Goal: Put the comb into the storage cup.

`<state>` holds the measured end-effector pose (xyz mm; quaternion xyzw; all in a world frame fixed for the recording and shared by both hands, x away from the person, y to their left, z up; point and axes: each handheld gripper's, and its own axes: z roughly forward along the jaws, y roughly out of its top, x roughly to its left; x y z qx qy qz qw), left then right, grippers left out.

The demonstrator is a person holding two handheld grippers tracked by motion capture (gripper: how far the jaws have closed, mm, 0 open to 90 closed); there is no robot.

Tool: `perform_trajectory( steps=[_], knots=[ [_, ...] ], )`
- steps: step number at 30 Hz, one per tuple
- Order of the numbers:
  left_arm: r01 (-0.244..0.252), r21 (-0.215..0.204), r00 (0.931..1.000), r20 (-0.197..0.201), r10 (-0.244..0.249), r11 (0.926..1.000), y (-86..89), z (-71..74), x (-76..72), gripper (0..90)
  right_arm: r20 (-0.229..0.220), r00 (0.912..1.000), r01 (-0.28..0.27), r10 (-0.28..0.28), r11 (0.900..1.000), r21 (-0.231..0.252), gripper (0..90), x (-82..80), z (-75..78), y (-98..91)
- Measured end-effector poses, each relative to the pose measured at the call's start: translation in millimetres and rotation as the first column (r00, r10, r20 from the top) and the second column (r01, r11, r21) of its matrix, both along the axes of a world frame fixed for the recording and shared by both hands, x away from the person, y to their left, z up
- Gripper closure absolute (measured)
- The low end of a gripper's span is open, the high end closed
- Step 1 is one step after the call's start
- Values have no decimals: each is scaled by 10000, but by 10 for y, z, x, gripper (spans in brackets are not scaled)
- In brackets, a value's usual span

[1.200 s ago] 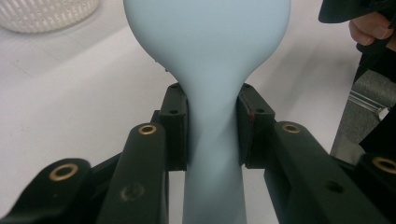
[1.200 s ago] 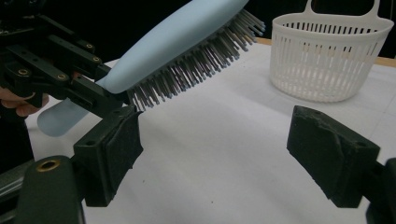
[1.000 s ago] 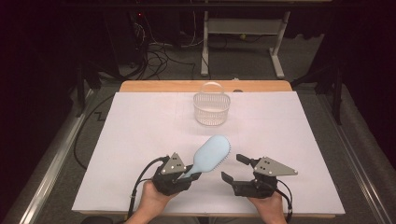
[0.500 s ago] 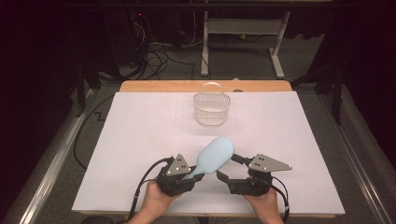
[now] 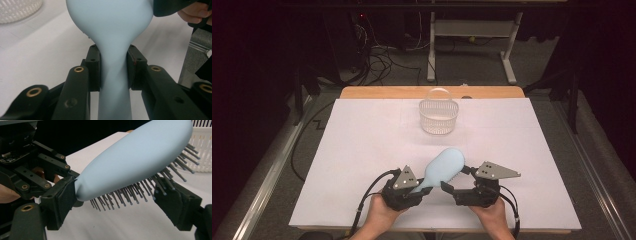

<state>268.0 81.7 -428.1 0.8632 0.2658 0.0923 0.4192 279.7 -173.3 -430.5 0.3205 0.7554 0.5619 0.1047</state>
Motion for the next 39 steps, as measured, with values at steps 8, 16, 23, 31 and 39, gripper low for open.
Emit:
perform_trajectory(
  steps=[8,16,23,31,39],
  knots=[
    [125,-169,9999,-17,-125,9998,-36,-5,-5,675,-114,9999,-90,92,9998,162,179,36,4,21],
    [45,-191,10000,65,-44,9998,-41,15,-3,674,-69,9997,-247,248,9995,179,185,112,49,91],
    [80,-171,10000,32,-80,9998,-68,9,5,675,-209,9993,-292,294,9995,104,213,151,56,119],
    [40,86,9999,131,-41,10000,-83,16,2,676,-171,9996,-235,233,9996,-165,273,114,88,162],
    [90,57,9998,196,-91,9999,-59,64,-5,675,-315,9983,-481,490,9984,281,333,115,125,125]
  ],
)
